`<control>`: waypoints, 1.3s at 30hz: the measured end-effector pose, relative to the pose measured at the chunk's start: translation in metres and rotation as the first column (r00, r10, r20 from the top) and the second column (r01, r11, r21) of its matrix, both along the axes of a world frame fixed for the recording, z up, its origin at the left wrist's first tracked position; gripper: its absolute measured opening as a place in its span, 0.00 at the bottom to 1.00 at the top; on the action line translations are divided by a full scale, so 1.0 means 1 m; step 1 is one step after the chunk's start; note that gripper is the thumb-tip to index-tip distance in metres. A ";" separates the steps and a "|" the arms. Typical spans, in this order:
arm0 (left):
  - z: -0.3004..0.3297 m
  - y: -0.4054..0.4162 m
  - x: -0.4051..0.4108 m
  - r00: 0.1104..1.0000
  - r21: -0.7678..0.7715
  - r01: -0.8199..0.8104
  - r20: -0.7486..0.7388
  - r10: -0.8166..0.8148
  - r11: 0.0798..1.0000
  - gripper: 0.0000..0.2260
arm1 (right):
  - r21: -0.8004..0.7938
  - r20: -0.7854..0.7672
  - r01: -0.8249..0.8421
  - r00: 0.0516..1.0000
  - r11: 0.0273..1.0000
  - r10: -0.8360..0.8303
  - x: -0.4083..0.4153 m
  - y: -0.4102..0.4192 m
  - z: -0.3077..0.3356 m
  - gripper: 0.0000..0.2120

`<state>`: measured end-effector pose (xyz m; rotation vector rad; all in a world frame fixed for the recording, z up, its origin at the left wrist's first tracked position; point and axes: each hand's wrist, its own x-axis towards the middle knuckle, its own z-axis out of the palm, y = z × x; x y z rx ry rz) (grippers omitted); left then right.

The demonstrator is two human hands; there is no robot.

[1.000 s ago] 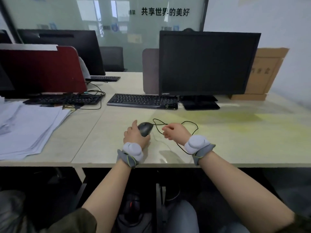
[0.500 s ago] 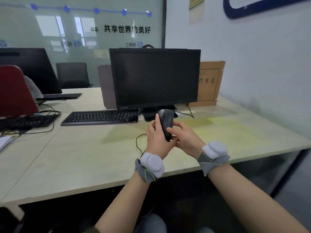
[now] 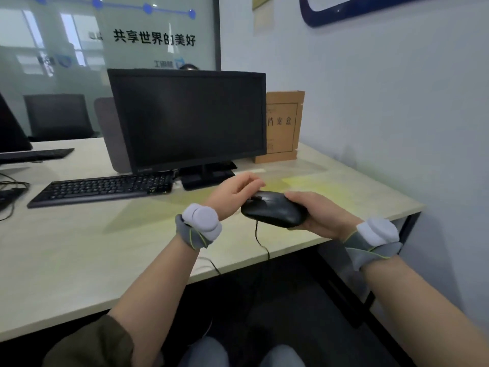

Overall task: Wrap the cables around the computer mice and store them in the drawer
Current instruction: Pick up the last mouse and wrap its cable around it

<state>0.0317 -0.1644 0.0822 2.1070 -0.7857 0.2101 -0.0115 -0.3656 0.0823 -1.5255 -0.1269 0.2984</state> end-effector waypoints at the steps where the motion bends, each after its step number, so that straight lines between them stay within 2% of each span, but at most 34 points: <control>1: -0.001 0.002 0.001 0.995 -0.050 0.015 -0.103 -0.020 0.999 0.09 | 0.011 0.001 -0.031 1.000 0.999 0.031 -0.002 -0.004 0.003 0.13; 3: -0.004 0.008 0.000 0.946 -0.171 0.061 -0.305 -0.112 0.983 0.11 | 0.069 -0.013 -0.027 1.000 0.997 0.028 -0.004 -0.008 0.008 0.15; 4: -0.005 0.009 0.000 0.920 -0.216 0.078 -0.360 -0.154 0.973 0.13 | 0.122 -0.032 -0.007 0.999 0.992 0.011 -0.004 -0.011 0.010 0.16; 6: -0.008 0.014 -0.002 0.908 -0.264 0.074 -0.381 -0.175 0.962 0.12 | 0.253 -0.082 0.030 0.997 0.967 -0.009 -0.005 -0.011 0.015 0.17; 9: -0.014 0.018 -0.002 0.906 -0.220 0.018 -0.409 -0.109 0.975 0.09 | 0.393 -0.126 0.082 0.991 0.916 -0.035 -0.004 -0.005 0.020 0.18; 12: -0.021 0.018 -0.010 0.842 -0.203 -0.011 -0.531 -0.101 0.979 0.10 | 0.471 -0.072 0.044 0.997 0.881 -0.011 -0.003 0.008 0.025 0.14; 15: -0.026 0.011 -0.018 0.765 -0.298 -0.024 -0.620 -0.175 0.954 0.08 | 0.527 0.000 -0.024 1.000 0.849 0.028 0.000 0.017 0.023 0.13; 17: -0.025 0.005 -0.019 0.771 -0.311 -0.035 -0.613 -0.172 0.950 0.10 | 0.569 0.040 -0.052 0.999 0.820 0.035 0.002 0.025 0.019 0.15; 22: -0.017 -0.010 -0.023 0.848 -0.187 0.038 -0.514 -0.131 0.982 0.23 | 0.643 0.111 -0.025 0.992 0.765 -0.060 0.008 0.040 0.010 0.13; 24: -0.016 -0.015 -0.025 0.898 -0.064 0.020 -0.439 -0.046 0.998 0.19 | 0.657 0.149 0.021 0.976 0.754 -0.157 0.012 0.040 0.008 0.13; 26: -0.016 -0.019 -0.026 0.932 -0.003 -0.005 -0.364 0.003 1.000 0.15 | 0.601 0.208 0.071 0.948 0.796 -0.241 0.013 0.040 0.005 0.14; 29: -0.017 -0.021 -0.028 0.955 0.014 -0.013 -0.297 0.017 1.000 0.14 | 0.353 0.271 0.185 0.918 0.917 -0.290 0.011 0.039 -0.002 0.14; 31: -0.019 -0.018 -0.029 0.963 -0.026 -0.007 -0.270 -0.001 1.000 0.13 | 0.215 0.279 0.252 0.910 0.944 -0.306 0.010 0.036 -0.006 0.15; 32: -0.019 -0.017 -0.030 0.965 -0.040 0.004 -0.262 -0.014 0.999 0.13 | 0.230 0.251 0.237 0.922 0.944 -0.293 0.011 0.034 -0.008 0.15; 35: -0.024 -0.018 -0.031 0.957 -0.001 0.047 -0.285 -0.045 0.999 0.06 | 0.448 0.088 0.124 0.979 0.885 -0.182 0.011 0.030 -0.011 0.14; 37: -0.027 -0.018 -0.032 0.938 0.017 0.036 -0.347 -0.028 0.999 0.02 | 0.457 0.069 0.115 0.984 0.882 -0.164 0.011 0.029 -0.011 0.12; 39: -0.028 -0.013 -0.031 0.911 0.053 0.002 -0.412 0.020 0.999 0.05 | 0.397 0.082 0.159 0.975 0.904 -0.208 0.013 0.026 -0.009 0.12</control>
